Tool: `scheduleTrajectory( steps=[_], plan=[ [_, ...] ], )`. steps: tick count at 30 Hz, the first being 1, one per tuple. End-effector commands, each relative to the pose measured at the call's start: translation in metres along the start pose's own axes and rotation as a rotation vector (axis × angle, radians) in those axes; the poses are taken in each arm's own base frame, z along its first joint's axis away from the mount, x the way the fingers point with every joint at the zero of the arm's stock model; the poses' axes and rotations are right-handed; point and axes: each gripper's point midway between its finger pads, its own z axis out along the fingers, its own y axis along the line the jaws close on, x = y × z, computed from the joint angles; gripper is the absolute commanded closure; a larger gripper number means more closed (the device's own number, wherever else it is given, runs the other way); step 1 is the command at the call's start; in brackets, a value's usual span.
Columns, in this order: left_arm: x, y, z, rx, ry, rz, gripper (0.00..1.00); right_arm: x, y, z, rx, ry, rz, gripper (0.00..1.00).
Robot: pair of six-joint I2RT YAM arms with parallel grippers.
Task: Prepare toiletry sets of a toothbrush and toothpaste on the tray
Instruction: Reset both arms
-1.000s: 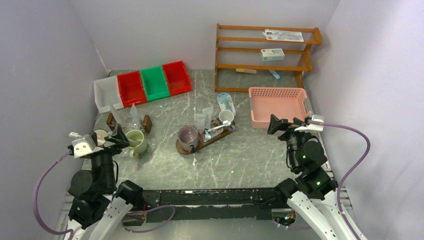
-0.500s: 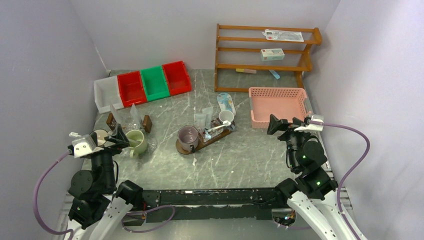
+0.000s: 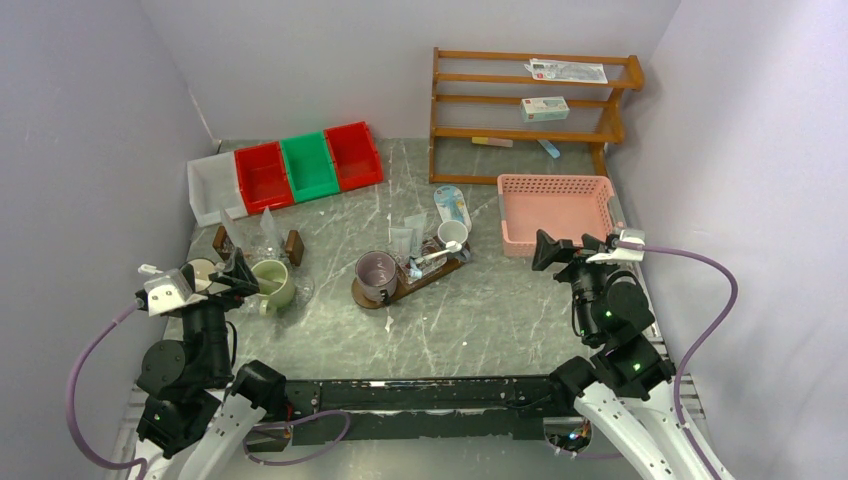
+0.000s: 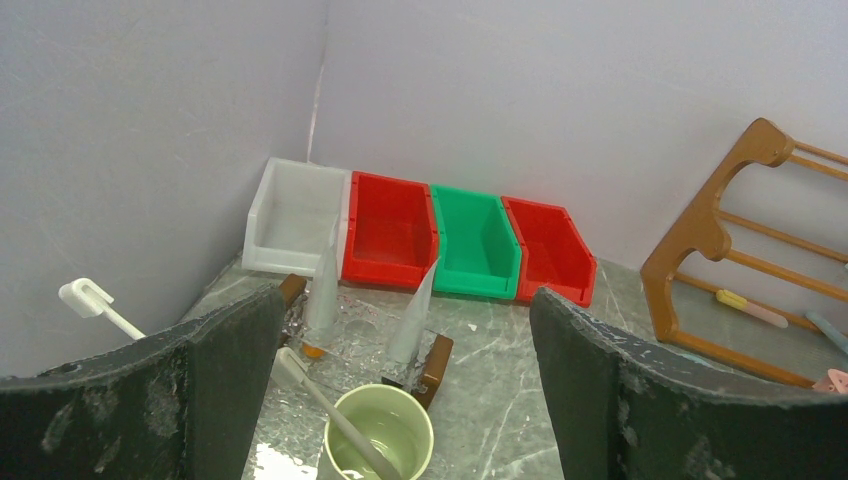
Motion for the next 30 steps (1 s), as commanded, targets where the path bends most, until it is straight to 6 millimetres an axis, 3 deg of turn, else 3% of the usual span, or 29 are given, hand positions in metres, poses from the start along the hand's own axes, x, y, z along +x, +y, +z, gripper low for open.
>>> scheduleTrajectory(
  steps=[1,18,24,30],
  plan=[
    [-0.005,-0.002,-0.002,0.02,-0.012,-0.012,0.03,0.001,0.002,-0.001,-0.022,-0.003,-0.014,0.0],
    [-0.006,-0.002,-0.002,0.02,-0.012,-0.015,0.03,0.017,0.035,0.017,-0.105,0.174,-0.009,0.0],
    [-0.006,-0.003,-0.002,0.021,-0.013,-0.014,0.03,0.027,0.037,0.023,-0.087,0.224,0.004,0.0],
    [-0.006,-0.002,-0.002,0.021,-0.013,-0.012,0.03,0.022,0.034,0.024,-0.063,0.221,0.008,0.0]
  ],
)
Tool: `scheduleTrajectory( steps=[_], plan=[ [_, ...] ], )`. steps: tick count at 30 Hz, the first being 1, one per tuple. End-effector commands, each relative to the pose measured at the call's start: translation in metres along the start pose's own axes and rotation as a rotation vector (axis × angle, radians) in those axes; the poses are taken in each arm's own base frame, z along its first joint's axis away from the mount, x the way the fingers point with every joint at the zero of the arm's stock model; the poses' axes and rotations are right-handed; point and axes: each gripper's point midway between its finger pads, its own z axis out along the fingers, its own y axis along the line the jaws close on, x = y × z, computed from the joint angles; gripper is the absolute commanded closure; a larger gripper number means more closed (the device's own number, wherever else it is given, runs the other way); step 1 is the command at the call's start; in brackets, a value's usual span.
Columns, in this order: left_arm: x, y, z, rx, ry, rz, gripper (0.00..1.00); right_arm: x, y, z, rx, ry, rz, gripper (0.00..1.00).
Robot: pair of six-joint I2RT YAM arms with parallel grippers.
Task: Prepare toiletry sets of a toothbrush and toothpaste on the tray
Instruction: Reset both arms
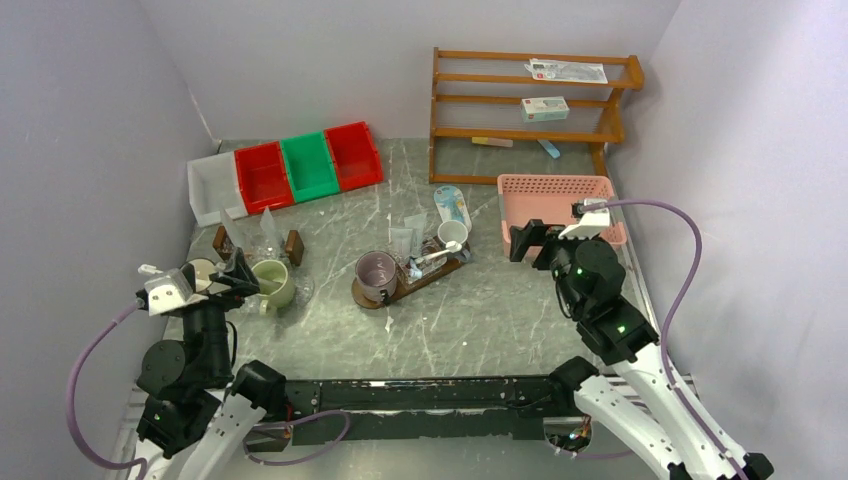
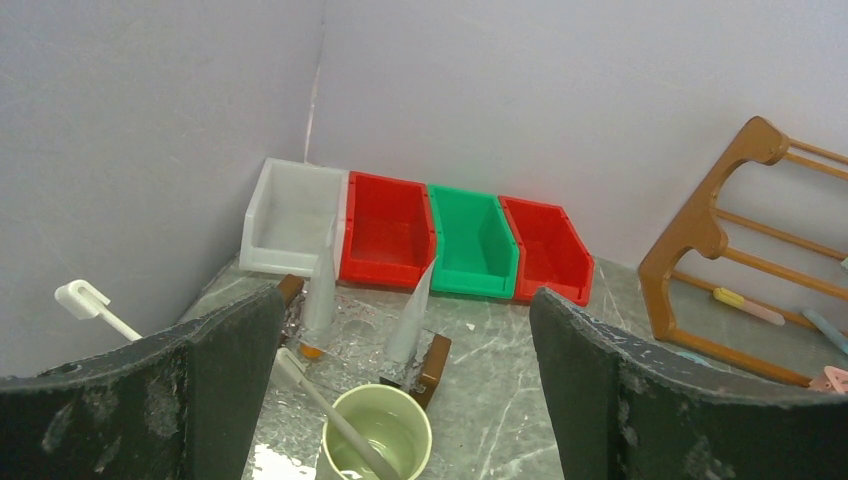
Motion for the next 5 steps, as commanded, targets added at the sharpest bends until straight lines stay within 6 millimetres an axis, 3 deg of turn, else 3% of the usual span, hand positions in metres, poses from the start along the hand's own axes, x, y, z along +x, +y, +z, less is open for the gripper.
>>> scheduleTrajectory(
  steps=[1,5],
  plan=[
    [-0.0059,-0.0011,-0.0016,0.014,-0.014,-0.013,0.03,-0.0108,-0.0017,-0.0045,0.012,-0.016,0.023,0.0],
    [-0.0062,-0.0019,-0.0013,0.017,-0.016,-0.012,0.03,-0.0058,-0.0018,-0.0002,0.028,0.008,0.034,0.0]
  ],
)
